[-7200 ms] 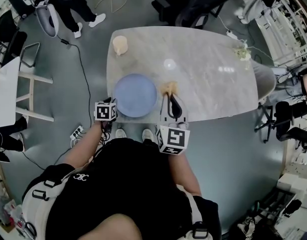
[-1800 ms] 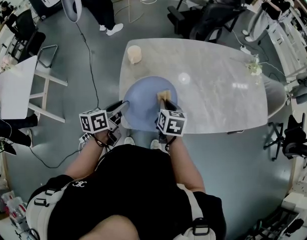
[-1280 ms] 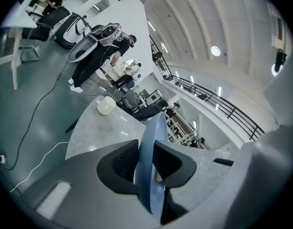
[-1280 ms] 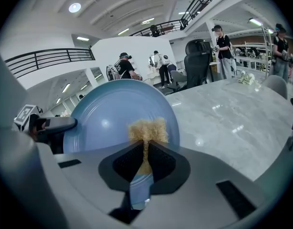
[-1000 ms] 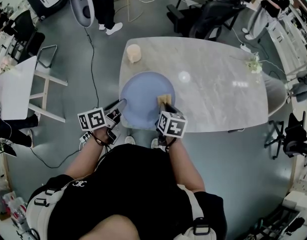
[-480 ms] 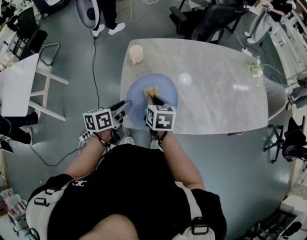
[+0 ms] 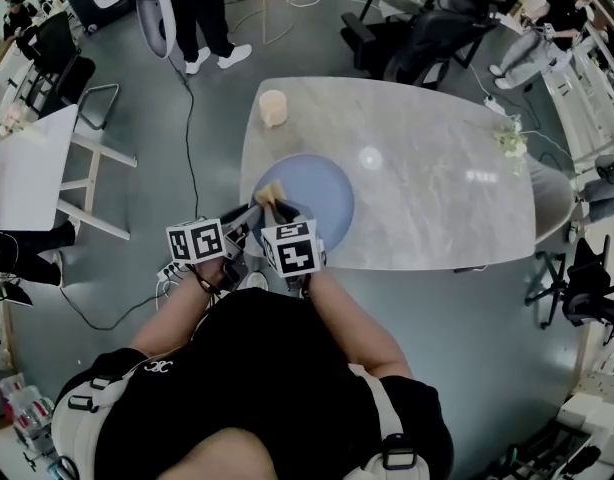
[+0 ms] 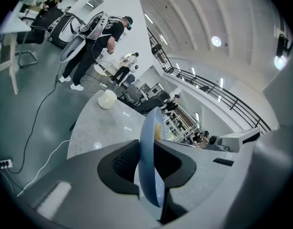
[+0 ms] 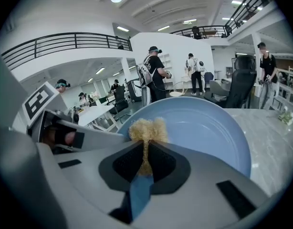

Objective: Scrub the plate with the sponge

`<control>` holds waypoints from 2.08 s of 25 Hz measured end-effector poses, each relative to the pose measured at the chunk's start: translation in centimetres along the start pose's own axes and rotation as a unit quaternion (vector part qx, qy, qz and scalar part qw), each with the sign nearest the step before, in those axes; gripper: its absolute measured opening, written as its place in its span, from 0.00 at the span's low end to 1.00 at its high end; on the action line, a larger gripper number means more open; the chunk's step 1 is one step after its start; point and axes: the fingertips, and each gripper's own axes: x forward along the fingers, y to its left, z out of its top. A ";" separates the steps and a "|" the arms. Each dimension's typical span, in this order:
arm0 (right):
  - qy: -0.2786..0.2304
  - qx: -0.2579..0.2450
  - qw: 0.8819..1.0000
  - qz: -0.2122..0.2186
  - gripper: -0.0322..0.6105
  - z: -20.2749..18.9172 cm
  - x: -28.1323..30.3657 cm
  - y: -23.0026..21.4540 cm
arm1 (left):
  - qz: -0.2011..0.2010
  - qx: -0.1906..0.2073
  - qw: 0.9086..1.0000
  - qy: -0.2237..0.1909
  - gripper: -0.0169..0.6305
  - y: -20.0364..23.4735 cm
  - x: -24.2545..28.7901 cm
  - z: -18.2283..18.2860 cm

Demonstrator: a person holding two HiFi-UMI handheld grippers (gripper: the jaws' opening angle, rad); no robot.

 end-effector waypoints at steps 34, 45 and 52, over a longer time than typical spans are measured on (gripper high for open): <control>0.062 0.103 0.988 -0.092 0.10 -5.2 -3.1 -9.5 | -0.013 -0.089 0.994 -0.056 0.15 1.6 -0.6 2.7; 0.071 0.034 0.997 -0.006 0.10 -3.0 -0.1 -2.3 | 0.004 -0.096 0.994 -0.051 0.15 2.3 -0.1 2.3; 0.077 -0.001 0.996 0.042 0.10 -2.2 0.6 1.3 | 0.008 -0.109 0.993 -0.052 0.15 2.4 -0.1 2.4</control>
